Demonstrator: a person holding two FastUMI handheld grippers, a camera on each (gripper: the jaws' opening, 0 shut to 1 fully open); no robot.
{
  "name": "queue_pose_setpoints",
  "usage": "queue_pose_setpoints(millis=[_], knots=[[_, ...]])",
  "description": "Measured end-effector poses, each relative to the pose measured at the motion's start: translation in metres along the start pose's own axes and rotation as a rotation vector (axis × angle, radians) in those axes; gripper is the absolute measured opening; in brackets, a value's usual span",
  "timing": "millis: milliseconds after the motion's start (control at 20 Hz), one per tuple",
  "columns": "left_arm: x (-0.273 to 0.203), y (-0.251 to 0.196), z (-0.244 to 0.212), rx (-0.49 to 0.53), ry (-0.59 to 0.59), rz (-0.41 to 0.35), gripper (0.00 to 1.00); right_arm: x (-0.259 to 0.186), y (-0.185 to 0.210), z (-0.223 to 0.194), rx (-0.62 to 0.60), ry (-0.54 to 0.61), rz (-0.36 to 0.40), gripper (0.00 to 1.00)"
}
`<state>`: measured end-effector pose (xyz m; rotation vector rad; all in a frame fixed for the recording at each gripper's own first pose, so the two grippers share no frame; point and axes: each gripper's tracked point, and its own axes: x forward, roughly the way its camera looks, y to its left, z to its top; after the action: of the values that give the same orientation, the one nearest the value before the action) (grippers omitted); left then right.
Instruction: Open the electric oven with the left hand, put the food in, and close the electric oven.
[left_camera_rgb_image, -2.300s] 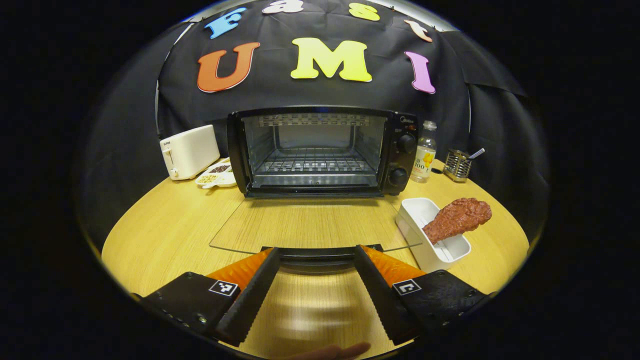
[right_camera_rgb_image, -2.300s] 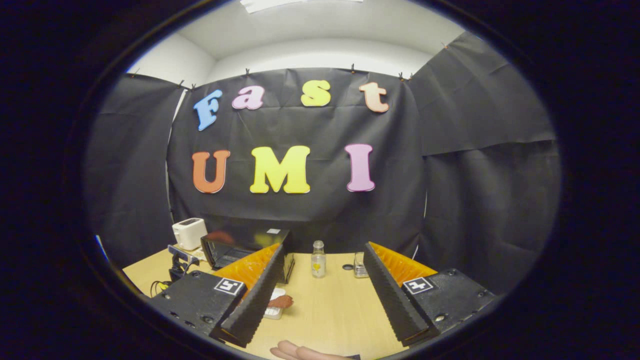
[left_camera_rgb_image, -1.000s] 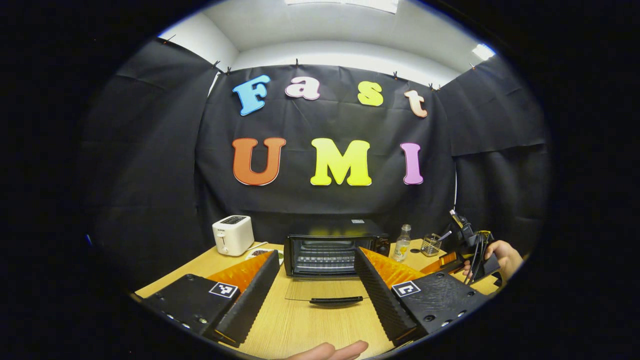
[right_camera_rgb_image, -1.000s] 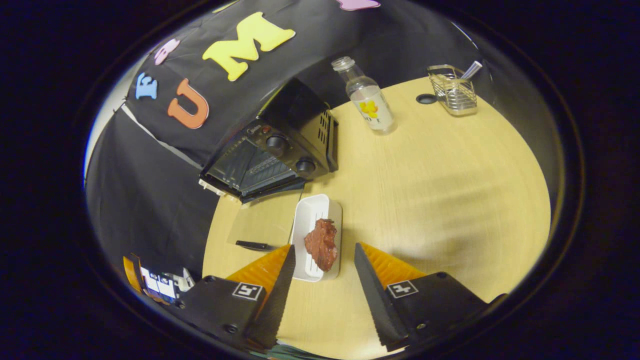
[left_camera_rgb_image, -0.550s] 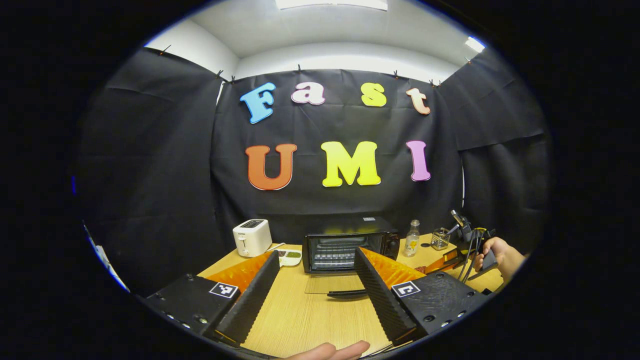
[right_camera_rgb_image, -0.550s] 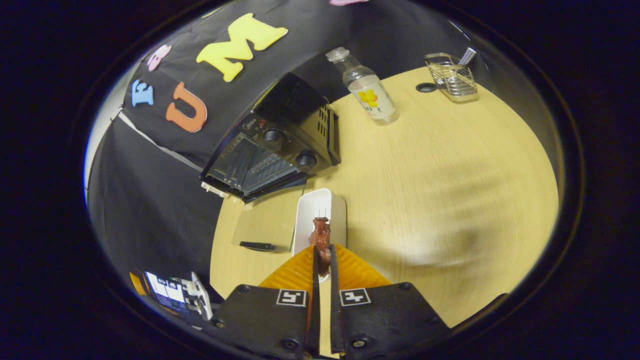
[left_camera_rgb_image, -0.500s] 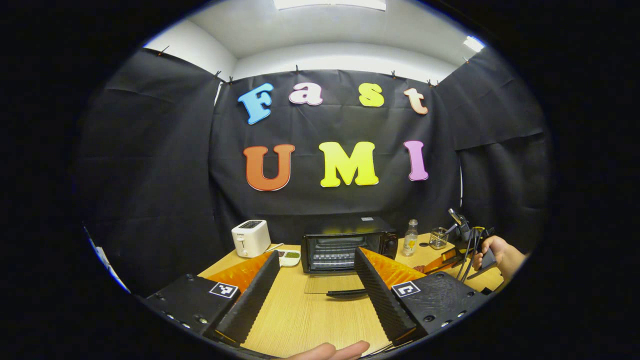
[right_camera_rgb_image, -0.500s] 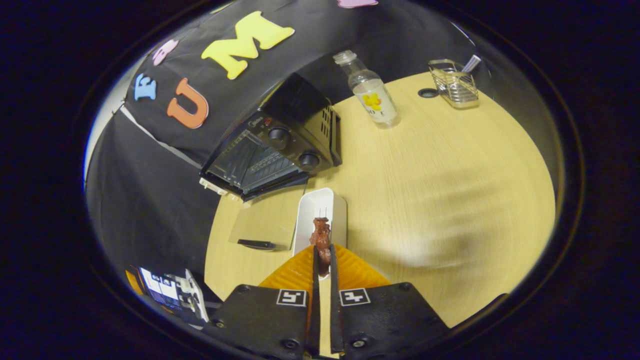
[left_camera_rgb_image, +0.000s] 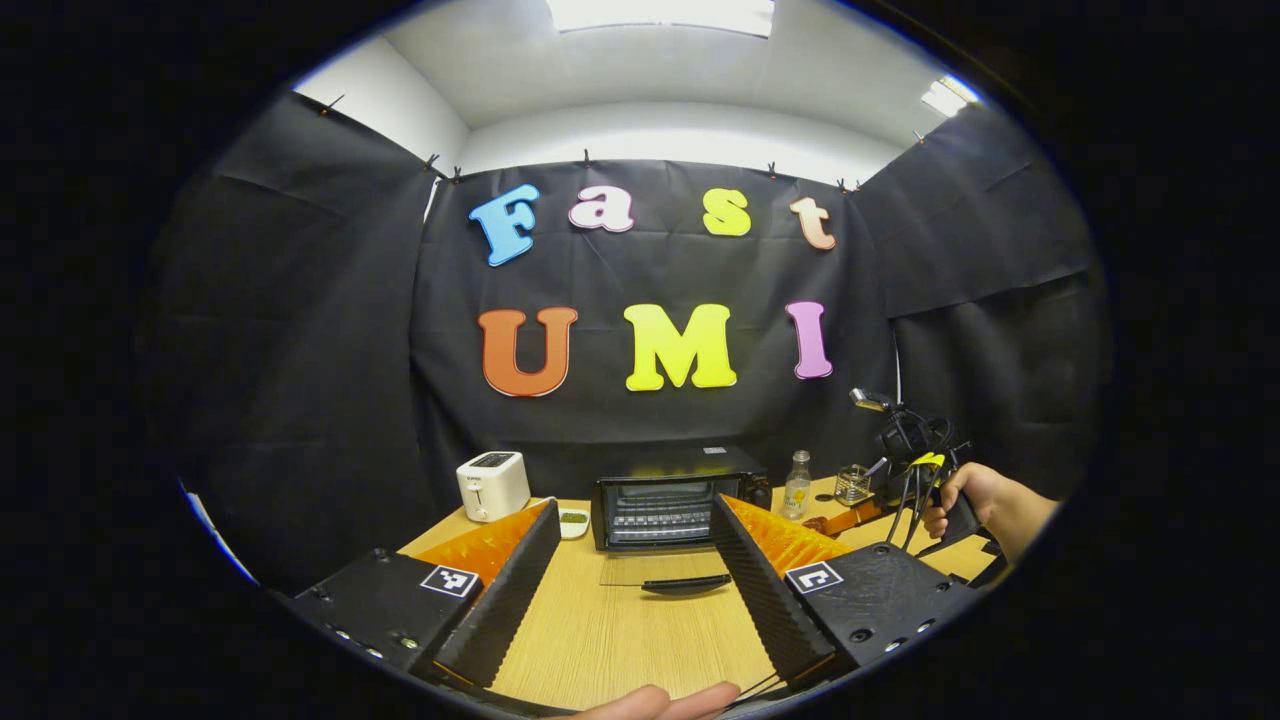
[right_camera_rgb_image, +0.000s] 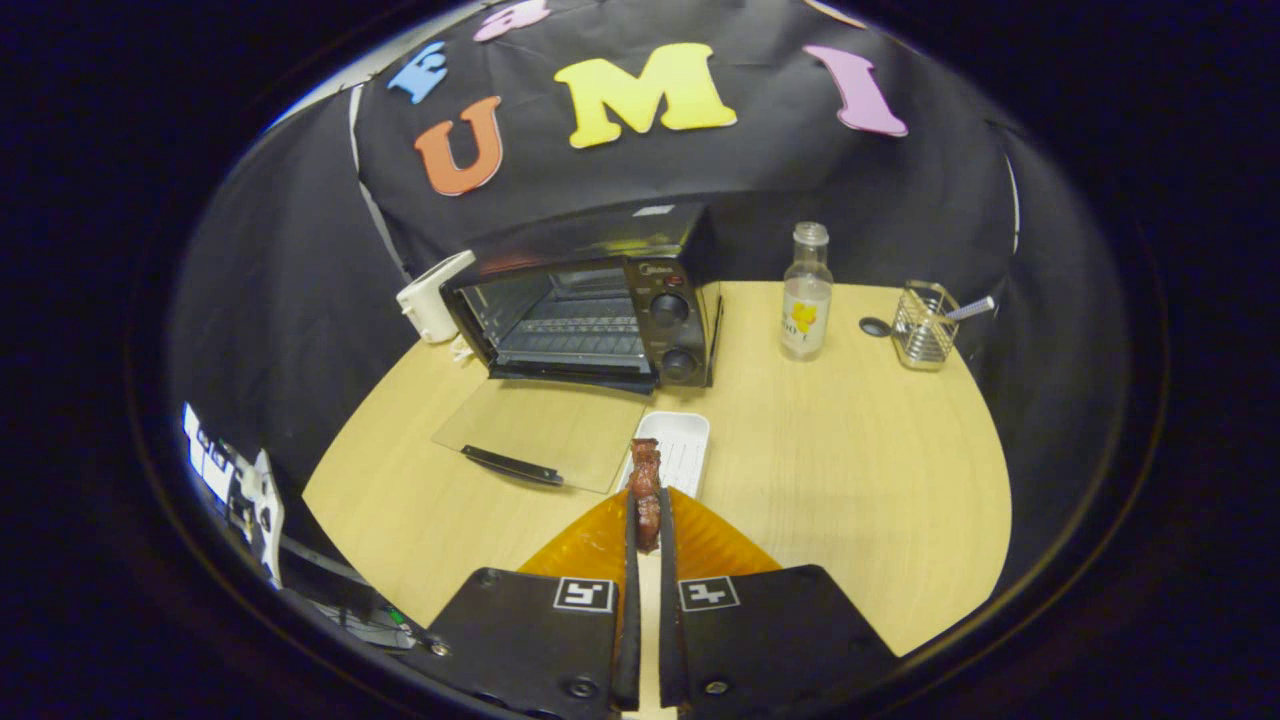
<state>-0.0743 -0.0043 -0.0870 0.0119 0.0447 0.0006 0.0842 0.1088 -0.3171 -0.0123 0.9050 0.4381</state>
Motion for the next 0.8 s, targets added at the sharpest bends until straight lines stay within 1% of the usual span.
queue_pose_setpoints(millis=[100,150,200,350,550,650,700,800], knots=[[-0.005,0.005,-0.002,-0.012,-0.004,0.001,0.96,-0.009,0.007,0.008,-0.063,-0.038,-0.049,0.10],[-0.007,0.008,-0.003,-0.019,-0.004,0.001,0.96,-0.014,0.014,0.014,-0.085,-0.061,-0.064,0.07],[-0.007,0.012,-0.003,-0.023,-0.004,0.003,0.96,-0.019,0.021,0.021,-0.090,-0.088,-0.069,0.11],[-0.009,0.027,-0.006,-0.016,-0.008,0.029,0.95,-0.028,0.044,0.040,-0.037,-0.167,-0.048,0.11],[-0.011,0.042,-0.010,-0.008,-0.011,0.069,0.96,-0.029,0.064,0.065,-0.054,-0.258,-0.055,0.11],[-0.012,0.048,-0.007,-0.010,-0.011,0.085,0.96,-0.022,0.075,0.070,-0.057,-0.287,-0.043,0.10],[-0.011,0.052,-0.009,-0.011,-0.012,0.092,0.95,-0.018,0.080,0.072,-0.052,-0.301,-0.038,0.07],[-0.005,0.060,-0.014,-0.017,-0.006,0.101,0.96,-0.009,0.088,0.076,-0.038,-0.324,-0.035,0.07]])
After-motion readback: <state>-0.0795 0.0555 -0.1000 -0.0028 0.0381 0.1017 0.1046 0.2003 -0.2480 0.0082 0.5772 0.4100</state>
